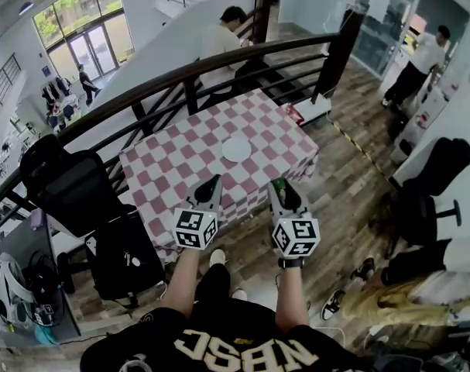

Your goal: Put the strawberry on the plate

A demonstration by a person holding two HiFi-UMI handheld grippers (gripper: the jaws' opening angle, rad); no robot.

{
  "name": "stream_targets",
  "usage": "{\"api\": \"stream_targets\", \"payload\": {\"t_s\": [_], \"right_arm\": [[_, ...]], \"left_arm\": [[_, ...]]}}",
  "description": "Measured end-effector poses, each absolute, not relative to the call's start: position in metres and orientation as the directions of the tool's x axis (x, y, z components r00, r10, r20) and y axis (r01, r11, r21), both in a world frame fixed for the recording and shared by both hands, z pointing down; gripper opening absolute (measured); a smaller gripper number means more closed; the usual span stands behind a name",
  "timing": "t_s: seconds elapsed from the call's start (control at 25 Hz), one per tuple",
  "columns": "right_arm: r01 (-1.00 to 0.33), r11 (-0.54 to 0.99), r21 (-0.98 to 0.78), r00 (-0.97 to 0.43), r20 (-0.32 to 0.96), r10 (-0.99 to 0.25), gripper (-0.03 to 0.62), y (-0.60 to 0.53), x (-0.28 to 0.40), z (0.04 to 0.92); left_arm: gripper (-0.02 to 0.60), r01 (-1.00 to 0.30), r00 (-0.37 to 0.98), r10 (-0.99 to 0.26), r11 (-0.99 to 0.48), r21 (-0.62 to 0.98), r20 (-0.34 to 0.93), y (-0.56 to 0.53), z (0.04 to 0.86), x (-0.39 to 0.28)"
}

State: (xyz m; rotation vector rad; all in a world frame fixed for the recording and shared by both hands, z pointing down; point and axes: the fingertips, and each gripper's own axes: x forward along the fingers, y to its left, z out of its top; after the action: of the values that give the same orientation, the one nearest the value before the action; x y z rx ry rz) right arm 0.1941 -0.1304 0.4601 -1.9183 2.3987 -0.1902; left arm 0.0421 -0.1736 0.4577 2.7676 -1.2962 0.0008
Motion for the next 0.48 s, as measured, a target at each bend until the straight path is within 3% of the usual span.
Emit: {"api": "stream_targets", "payload": {"t_s": [0.48], "right_arm": [[-0.985, 0.157, -0.067, -0.158, 0.018, -0.987, 0.147, -0.256, 0.207, 0.426]], "left_arm": [[0.014, -0.685, 0.725, -0.687, -0.726, 0.051, -0.043, -0.313, 0.421, 0.074]]}}
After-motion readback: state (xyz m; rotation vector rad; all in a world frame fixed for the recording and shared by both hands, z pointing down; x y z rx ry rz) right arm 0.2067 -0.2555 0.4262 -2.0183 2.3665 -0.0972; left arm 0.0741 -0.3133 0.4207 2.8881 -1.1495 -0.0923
